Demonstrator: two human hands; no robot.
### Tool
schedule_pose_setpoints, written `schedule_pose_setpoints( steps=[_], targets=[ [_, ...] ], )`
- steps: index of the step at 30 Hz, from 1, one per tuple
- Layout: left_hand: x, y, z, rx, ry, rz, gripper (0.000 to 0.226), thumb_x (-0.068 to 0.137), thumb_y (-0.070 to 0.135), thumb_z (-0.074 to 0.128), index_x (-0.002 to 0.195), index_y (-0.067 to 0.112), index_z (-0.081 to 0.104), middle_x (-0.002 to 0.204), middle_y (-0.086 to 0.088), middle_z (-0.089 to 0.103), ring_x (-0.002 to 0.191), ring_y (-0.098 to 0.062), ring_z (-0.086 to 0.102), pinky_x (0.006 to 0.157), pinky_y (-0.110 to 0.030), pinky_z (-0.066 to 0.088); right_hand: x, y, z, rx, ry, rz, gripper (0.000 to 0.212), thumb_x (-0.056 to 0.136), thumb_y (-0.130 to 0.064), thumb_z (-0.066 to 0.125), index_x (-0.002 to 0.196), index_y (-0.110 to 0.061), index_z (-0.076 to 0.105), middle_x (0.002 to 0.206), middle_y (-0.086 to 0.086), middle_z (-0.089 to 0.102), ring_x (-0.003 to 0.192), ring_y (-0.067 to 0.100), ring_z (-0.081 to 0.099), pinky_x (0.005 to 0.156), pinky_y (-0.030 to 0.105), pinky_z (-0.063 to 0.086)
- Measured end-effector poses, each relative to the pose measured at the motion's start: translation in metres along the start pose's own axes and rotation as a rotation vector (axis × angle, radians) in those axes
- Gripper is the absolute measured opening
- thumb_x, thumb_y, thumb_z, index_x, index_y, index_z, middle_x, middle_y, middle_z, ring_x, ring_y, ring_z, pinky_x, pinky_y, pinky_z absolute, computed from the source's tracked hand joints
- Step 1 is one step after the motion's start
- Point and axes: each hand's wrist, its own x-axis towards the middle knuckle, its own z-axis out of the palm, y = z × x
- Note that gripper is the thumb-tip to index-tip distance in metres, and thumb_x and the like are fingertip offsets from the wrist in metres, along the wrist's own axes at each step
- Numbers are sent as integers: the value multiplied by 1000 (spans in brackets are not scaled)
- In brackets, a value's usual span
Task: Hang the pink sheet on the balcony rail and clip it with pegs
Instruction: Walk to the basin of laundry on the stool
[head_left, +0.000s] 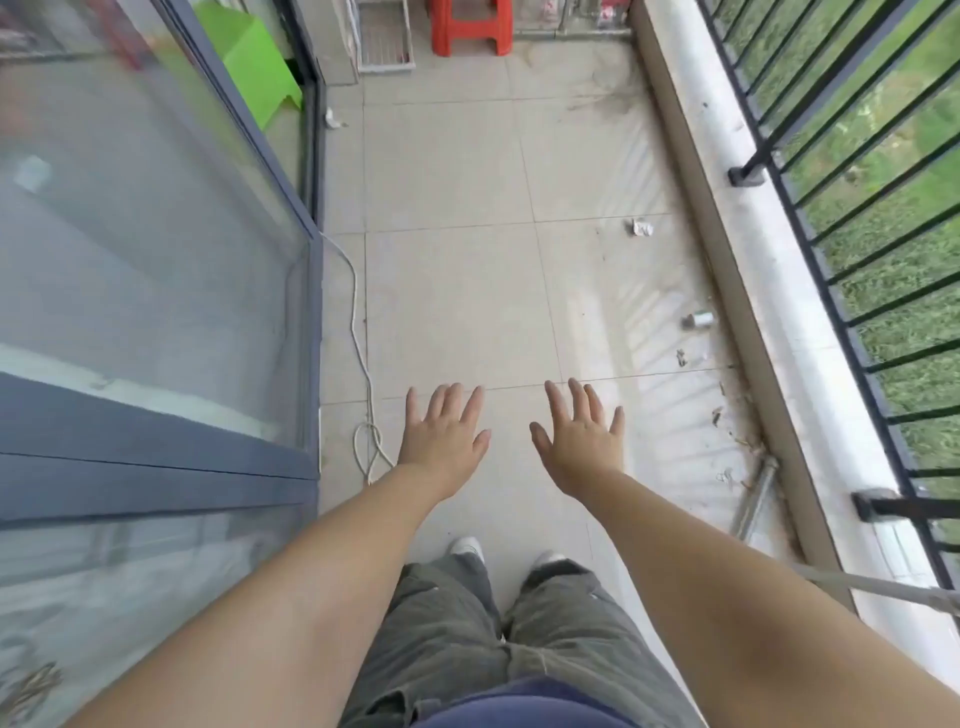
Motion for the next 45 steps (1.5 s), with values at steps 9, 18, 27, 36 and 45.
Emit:
schedule_pose_setpoints(
  steps=[9,18,27,36,45],
  targets=[
    [95,-4,-47,-9,65,-31,56,97,40,25,146,18,9,150,-7,21,140,-23,16,115,-53,5,82,12,-44,17,-5,54,58,95,-47,20,147,-31,1,158,1,4,145,18,0,115,52,6],
    [266,32,-152,-3,97,-17,55,97,40,23,146,19,8,152,-7,18,141,-23,13,115,-52,2,241,61,-157,-7,20,19,57,95,-46,19,147,-30,1,158,1,6,145,18,2,115,51,5],
    [423,23,-246,-77,147,-133,54,97,40,22,146,19,9,152,-6,20,141,-23,15,116,-51,5,413,53,-258,-5,0,-37,57,95,-45,20,147,-28,3,157,3,7,145,19,2,115,52,5],
    [621,-62,-351,-39,141,-108,55,97,39,24,146,19,8,150,-7,20,140,-23,16,115,-52,5,622,-13,-360,-16,30,-31,57,95,-45,21,147,-29,4,157,2,7,145,19,3,115,52,5],
    [809,-114,-474,-65,135,-138,55,96,38,26,145,17,12,148,-7,25,138,-24,20,115,-51,8,799,-50,-478,65,55,38,57,95,-44,22,147,-29,4,157,3,8,145,19,5,115,52,7]
  ],
)
